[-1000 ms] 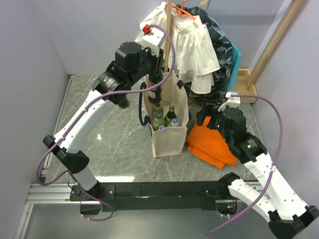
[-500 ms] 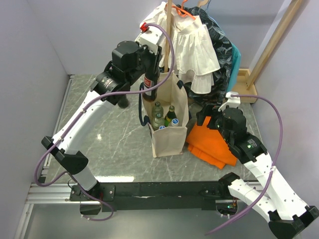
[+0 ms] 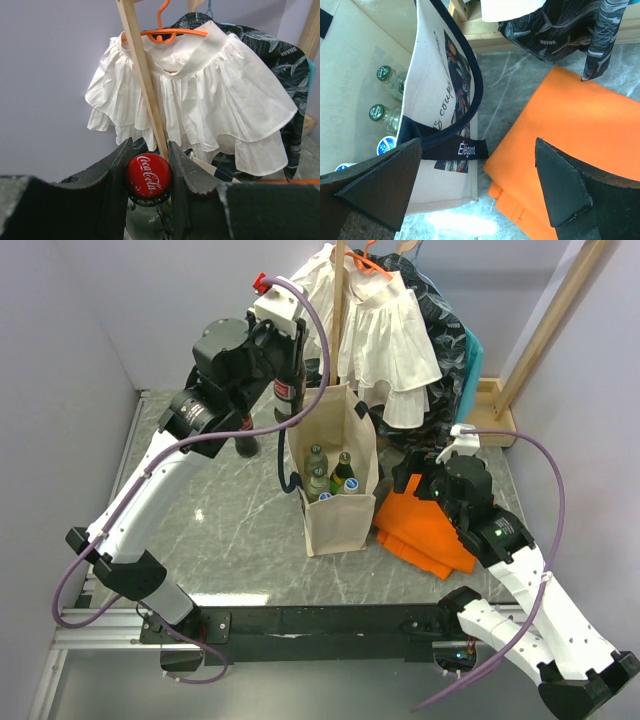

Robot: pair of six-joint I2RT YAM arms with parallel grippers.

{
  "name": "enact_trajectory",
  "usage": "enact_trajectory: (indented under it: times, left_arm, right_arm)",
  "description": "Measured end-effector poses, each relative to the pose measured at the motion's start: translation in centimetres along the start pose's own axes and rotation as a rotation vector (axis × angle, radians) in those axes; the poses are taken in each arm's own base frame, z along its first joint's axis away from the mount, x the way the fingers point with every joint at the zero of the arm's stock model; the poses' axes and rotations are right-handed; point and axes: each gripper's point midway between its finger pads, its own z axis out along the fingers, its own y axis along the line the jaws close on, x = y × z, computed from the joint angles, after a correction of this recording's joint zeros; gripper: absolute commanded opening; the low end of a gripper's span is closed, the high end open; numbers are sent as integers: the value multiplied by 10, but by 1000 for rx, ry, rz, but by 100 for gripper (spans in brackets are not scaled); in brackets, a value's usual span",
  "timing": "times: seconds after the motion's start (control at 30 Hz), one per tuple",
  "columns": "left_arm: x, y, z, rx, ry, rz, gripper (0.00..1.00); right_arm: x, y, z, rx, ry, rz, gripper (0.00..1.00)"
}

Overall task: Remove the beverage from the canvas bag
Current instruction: Take out the drink from the canvas bag, then place the drink at the center of the board.

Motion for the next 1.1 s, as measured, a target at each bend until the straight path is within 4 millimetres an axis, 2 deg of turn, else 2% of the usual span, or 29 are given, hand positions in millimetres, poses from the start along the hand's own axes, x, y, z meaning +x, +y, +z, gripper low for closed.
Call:
enact_trajectory:
  times: [0.3,0.5,0.73,0.9,1.1]
  left_arm:
    - [-8,17,-3,-79,-25,47,1]
    - [-8,35,-19,-156,-32,84,1]
    - [-15,50,-23,-226,-59,93,1]
    - [-3,65,-20,-240,-31,38,1]
    - [16,102,-14,-294,-1,-18,1]
  right_arm:
    - [1,0,1,1,3,-1,100]
    - [2,0,2,2,9,-2,100]
    - [2,3,3,-11,12,-2,100]
    - [3,3,4,-12,17,-3,100]
    - [4,3,4,-12,18,-4,100]
